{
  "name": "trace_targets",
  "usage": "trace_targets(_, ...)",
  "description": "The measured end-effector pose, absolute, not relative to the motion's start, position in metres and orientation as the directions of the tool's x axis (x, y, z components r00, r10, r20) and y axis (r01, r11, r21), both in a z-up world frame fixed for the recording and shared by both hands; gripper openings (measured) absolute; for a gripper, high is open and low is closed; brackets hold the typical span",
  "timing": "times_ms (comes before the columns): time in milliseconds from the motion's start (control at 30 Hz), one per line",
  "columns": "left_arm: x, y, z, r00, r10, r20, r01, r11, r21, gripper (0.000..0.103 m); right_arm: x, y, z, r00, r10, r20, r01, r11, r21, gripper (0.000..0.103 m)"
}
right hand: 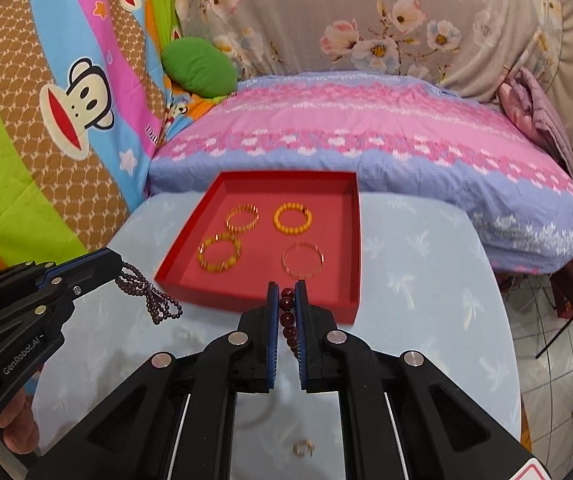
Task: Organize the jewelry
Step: 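Carry both bead pieces into the red tray and open both tools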
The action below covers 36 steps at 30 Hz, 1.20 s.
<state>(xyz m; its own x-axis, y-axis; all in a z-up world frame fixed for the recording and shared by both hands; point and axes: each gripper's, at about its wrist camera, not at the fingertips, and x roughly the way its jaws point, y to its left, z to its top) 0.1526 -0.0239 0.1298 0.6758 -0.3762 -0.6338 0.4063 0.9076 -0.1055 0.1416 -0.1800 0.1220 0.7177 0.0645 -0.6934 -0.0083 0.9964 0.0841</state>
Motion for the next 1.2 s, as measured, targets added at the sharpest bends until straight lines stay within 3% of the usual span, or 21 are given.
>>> trace_targets(267,0.212,-0.027,0.122,0.654,-0.388,-0.649,0.388,0.909,-0.153,0.003,0.206,-0.176,0.125,0.713,0.103,-0.693,-0.02,0.992,0.126,0.007)
trace_targets(567,0.249,-0.035,0.068,0.584,-0.376,-0.719,0.371,0.912,-0.176,0.003,0.249,-0.174,0.067,0.624,0.163,-0.764,0.007,0.977,0.214,0.007)
trace_targets(800,0.259,-0.038,0.03,0.55,-0.318,-0.772,0.349,0.928,-0.133,0.003,0.252,-0.181,0.032,0.573,0.118,-0.811,0.043,0.984,0.174,0.007)
trace_targets(1200,0.265,-0.038,0.013,0.561,-0.252,-0.788,0.312,0.947,-0.08,0.003,0.257,-0.178,0.021,0.562,0.04,-0.826,0.05,0.995,0.082,0.008)
